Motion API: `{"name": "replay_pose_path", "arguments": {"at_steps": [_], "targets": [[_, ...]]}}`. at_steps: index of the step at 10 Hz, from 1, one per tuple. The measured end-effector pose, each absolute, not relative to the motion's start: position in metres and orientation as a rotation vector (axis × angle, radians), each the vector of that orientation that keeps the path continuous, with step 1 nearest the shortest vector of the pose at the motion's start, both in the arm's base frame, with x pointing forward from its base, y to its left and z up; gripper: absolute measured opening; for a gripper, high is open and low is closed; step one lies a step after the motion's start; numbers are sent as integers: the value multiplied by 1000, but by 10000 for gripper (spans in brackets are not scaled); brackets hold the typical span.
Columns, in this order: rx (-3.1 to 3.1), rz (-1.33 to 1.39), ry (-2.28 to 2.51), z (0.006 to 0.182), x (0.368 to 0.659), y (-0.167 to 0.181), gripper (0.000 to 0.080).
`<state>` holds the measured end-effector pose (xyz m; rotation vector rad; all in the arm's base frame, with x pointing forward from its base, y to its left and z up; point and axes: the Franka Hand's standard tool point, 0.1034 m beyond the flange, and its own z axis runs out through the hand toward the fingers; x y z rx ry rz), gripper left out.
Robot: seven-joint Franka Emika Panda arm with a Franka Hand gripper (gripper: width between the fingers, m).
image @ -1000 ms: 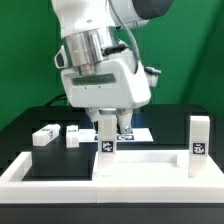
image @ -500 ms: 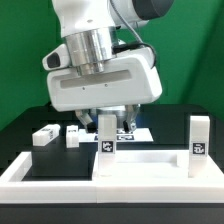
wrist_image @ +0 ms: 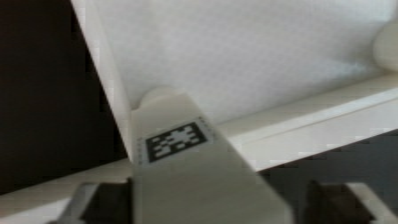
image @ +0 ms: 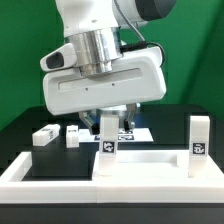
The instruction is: Assemble desk
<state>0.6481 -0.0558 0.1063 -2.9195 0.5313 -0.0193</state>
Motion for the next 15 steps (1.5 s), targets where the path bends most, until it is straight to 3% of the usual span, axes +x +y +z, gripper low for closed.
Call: {"name": "replay_pose_path", "arguments": {"at_steps": [1,7,11,12,13,14,15], "targets": [[-2893,-6,672,106,647,-59,319],[-2146,197,2001,101,652,-64,293],[-2094,205,2054,101,652,-64,293],[-2337,163,1779,101,651,-61,536],[-2494,141,1530,102,647,-57,536],[-2552,139,1427,100,643,-56,613],[-2595,129,1349,100,643,-57,642]]}}
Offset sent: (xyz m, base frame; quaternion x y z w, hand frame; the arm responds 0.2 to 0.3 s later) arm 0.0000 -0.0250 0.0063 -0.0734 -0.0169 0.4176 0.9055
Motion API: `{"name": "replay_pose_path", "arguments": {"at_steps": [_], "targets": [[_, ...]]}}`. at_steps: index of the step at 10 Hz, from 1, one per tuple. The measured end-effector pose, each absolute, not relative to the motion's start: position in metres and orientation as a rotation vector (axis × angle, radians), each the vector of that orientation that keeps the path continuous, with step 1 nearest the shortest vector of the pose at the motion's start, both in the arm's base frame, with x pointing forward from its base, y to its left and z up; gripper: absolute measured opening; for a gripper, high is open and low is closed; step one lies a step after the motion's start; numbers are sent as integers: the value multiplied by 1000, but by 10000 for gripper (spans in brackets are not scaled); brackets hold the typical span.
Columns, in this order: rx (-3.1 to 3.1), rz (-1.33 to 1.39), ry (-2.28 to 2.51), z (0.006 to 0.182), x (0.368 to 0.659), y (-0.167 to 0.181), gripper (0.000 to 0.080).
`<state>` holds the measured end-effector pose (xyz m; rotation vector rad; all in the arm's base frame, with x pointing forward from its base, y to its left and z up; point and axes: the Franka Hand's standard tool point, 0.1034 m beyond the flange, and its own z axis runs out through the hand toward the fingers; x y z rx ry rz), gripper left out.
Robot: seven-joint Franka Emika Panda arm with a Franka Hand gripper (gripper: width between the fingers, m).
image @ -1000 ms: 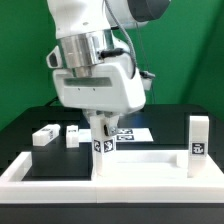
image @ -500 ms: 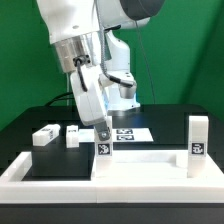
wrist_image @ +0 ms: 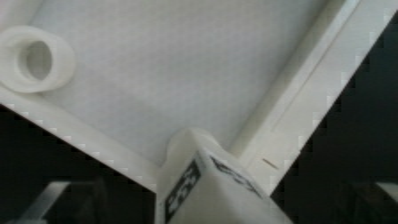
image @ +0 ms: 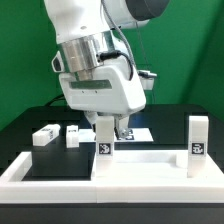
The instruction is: Assemble desk
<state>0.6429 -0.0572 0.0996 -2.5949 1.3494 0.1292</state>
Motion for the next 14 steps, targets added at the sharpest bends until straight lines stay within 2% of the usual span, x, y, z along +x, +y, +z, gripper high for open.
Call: {"name": "replay_pose_path", "arguments": {"at_steps": [3,4,5,7,8,9,10,11,14], "targets": [[-2728,94,1044,99,642,-59,648],[-2873,66,702,99,641,-63,649],[-3003,83,331,107,648,-62,649],[-3006,92,339,106,647,-59,649],[-3005,92,350,106,647,-59,561],[-2992,98,450,106,647,-59,561],[-2974,107,583,106,647,-59,360],[-2960,113,673,105,646,-62,294],[-2748,152,1375,105,647,-51,293]]}}
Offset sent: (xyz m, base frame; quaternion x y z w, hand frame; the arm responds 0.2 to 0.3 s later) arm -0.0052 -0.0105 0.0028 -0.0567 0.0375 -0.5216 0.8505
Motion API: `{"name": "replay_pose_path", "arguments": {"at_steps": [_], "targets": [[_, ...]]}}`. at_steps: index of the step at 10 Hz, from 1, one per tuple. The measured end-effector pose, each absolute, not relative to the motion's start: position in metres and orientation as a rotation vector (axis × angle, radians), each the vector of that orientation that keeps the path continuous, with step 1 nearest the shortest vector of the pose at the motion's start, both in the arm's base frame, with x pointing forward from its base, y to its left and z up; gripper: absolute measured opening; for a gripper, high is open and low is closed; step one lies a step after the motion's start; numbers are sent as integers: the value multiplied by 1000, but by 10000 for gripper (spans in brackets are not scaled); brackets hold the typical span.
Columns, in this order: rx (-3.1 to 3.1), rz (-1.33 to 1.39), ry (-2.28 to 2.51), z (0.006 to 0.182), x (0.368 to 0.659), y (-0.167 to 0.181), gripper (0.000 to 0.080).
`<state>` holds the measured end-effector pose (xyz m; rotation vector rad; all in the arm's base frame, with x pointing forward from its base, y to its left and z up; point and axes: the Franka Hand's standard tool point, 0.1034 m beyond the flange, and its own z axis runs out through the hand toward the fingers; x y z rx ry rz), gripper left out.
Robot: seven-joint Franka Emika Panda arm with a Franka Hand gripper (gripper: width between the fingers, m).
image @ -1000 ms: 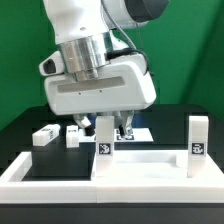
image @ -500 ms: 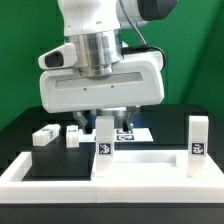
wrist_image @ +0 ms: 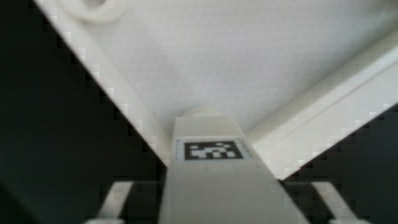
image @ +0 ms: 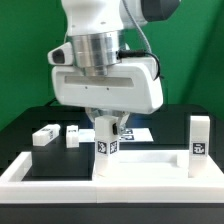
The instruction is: Assemble desk
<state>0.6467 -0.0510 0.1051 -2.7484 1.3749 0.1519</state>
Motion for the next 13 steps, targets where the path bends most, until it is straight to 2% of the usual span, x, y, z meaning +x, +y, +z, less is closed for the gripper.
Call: {"name": "replay_pose_path", "arguments": {"at_steps": [3,7,8,9,10,11,13], "targets": [[-2170,161,2089,104,656,-53,293],[-2079,164,2180,104,656,-52,293],[-2131,157,2131,104,656,-52,472],[-2297,139,1938,107,655,-51,587],[-2451,100,1724,108,655,-54,587],[-2550,70,1566,108,655,-55,638],[-2641,57,1404,107,654,-55,646]]}}
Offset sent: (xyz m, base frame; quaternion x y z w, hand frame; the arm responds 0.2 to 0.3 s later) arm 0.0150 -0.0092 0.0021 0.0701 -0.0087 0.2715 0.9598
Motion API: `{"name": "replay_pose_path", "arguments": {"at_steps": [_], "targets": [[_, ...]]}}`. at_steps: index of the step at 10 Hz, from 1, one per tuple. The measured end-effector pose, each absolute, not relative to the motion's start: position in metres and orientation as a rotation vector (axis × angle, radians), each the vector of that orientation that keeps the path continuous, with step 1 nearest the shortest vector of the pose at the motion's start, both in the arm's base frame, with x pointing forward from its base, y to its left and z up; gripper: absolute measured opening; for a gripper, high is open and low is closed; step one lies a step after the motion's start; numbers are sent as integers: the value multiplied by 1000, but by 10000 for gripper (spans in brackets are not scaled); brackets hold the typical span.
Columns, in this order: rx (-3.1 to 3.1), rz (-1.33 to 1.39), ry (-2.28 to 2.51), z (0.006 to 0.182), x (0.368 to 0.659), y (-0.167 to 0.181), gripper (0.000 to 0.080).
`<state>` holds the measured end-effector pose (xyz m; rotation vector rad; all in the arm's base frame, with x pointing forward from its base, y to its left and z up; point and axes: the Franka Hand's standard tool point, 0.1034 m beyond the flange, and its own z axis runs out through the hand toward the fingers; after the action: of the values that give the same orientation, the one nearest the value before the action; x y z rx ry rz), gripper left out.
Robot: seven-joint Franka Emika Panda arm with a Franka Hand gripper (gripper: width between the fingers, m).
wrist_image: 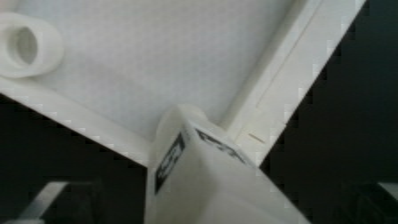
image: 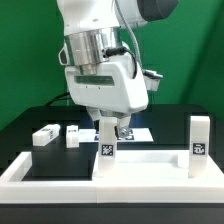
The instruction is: Assemble desk
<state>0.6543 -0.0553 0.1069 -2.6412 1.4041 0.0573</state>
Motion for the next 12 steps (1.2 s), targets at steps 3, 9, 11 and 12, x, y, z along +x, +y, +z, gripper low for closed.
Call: {"name": "replay_pose_path", "arguments": {"at_steps": [3,9,11,12], "targets": [[-2931,-67,751,102,655,-58,649],[-2960,-58,649,97,649,-63,340],[-2914,-48,837,97,648,-66,291],[-2878,-42,951,97,648,-66,291]]}}
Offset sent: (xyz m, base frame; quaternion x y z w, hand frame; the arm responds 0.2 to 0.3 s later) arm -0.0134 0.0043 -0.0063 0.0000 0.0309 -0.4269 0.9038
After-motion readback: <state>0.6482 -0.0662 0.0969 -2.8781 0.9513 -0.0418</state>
